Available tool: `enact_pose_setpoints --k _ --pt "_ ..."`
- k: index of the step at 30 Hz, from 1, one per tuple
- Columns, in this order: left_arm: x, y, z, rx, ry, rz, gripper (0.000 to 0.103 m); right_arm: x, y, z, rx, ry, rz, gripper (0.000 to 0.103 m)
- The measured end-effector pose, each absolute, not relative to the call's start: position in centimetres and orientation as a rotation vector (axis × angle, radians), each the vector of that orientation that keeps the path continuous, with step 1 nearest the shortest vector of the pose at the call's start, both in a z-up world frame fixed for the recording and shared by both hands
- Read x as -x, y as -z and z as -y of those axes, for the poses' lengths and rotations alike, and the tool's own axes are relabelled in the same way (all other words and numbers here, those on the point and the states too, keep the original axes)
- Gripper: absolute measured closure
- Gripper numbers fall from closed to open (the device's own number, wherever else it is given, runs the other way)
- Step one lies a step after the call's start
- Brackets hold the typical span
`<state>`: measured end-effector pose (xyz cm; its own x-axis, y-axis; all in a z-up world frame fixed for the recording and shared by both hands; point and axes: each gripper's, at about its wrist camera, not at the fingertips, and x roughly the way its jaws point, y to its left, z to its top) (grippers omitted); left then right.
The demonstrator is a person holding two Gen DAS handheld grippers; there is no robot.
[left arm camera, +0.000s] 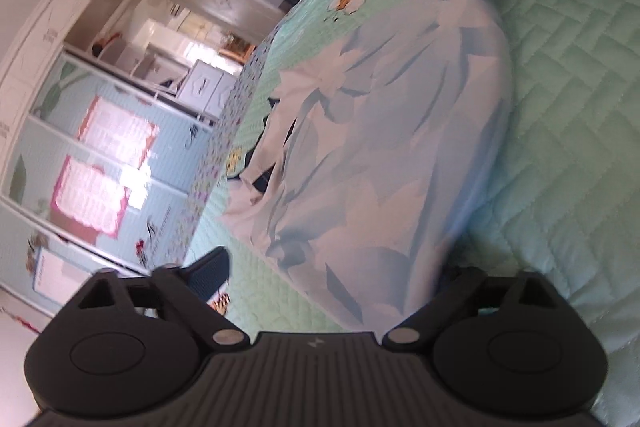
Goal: Fold clothes
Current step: 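Close the right gripper on the bundle edge while the left gripper grasps the other edge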
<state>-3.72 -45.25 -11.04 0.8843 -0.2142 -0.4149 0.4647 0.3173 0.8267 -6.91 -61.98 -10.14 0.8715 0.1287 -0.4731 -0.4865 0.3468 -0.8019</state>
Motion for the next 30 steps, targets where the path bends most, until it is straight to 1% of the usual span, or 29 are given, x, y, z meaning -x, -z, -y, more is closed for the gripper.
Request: enact_pose_setpoints --k 2,3,4,7,11,15,18,21,26,30 --pt "4.0 11.3 45.3 -1.184 0.465 -0.251 0.043 7.3 9.6 62.2 1.130 -0.410 -0.333 0.082" --pt "4.1 11.4 45.3 -1.189 0.476 -0.261 0.075 7.5 9.4 62.3 1.117 -0.411 -0.324 0.082" --pt "4.2 11.5 45.3 -1.190 0.485 -0.271 0.093 7.7 9.1 62.4 1.102 -0.412 -0.321 0.082" --pt "3.9 10.9 45.0 -1.137 0.503 -0.300 0.094 8.0 8.4 62.6 1.072 -0.411 -0.321 0.091" --pt "3.4 9.7 44.6 -1.051 0.521 -0.329 0.094 7.6 8.1 62.4 1.041 -0.420 -0.373 0.095" --pt "2.5 7.5 44.1 -0.936 0.523 -0.337 0.094 7.2 6.9 62.3 0.991 -0.390 -0.361 0.096" --pt "2.7 6.4 44.2 -0.917 0.520 -0.319 0.094 7.0 5.7 62.3 0.985 -0.363 -0.346 0.096" --pt "4.1 5.6 44.1 -0.922 0.530 -0.299 0.094 7.4 3.9 62.5 0.939 -0.380 -0.370 0.096" --pt "7.2 4.9 43.0 -0.890 0.566 -0.329 0.095 10.3 2.1 62.7 0.906 -0.411 -0.391 0.097" --pt "10.5 3.9 42.3 -0.836 0.597 -0.375 0.096 14.2 1.3 62.2 0.881 -0.427 -0.431 0.097"
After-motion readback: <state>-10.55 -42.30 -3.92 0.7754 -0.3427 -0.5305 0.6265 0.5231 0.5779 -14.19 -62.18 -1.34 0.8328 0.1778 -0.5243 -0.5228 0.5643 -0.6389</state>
